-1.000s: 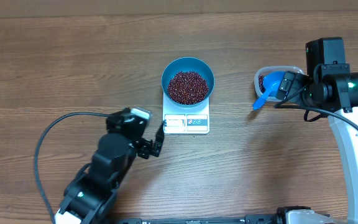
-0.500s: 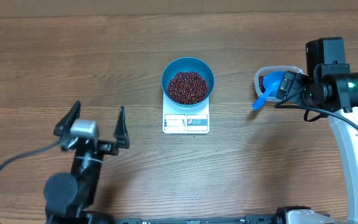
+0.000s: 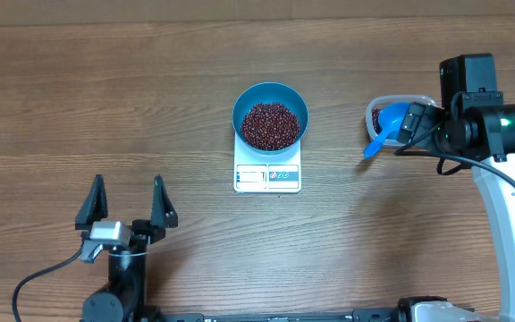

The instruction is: Scoop item into bowl and weigh 150g on scale

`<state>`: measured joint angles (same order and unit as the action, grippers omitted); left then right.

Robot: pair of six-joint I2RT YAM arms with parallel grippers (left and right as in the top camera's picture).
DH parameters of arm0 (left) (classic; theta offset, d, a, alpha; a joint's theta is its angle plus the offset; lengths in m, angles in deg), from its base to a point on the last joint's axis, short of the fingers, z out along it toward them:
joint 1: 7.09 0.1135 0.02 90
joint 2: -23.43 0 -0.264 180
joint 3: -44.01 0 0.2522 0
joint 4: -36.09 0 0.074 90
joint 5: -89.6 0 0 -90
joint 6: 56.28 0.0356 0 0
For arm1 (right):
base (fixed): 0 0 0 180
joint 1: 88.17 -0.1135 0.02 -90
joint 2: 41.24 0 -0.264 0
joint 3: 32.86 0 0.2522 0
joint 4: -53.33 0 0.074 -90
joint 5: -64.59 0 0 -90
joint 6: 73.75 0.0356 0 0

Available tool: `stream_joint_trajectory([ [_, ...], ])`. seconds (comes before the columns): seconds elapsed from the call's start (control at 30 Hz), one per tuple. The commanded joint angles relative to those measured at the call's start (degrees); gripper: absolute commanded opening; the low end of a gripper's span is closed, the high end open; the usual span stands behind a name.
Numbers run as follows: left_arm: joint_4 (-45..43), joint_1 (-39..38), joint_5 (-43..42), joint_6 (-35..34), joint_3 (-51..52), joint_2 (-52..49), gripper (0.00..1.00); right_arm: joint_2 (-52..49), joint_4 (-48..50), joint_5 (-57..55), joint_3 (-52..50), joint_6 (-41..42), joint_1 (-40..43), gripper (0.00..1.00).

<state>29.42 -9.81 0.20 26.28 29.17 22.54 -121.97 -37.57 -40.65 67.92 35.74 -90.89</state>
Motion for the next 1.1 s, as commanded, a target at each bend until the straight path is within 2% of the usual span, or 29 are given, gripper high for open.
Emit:
stream_joint_trajectory([
  [0.0,4.0,0.6,-0.6,-2.4,0.8,0.7,1.00,1.0,0.3,-0.1,1.2,0.2,0.1,1.00],
  [0.1,10.5,0.6,-0.6,-2.5,0.8,0.7,1.00,1.0,0.3,-0.1,1.2,0.2,0.1,1.00],
  [0.47,24.6,0.6,-0.7,-4.8,0.8,0.7,1.00,1.0,0.3,-0.1,1.2,0.2,0.1,1.00],
  [1.07,24.9,0.6,-1.1,-4.4,0.8,0.7,1.00,1.0,0.3,-0.1,1.2,0.2,0.1,1.00],
])
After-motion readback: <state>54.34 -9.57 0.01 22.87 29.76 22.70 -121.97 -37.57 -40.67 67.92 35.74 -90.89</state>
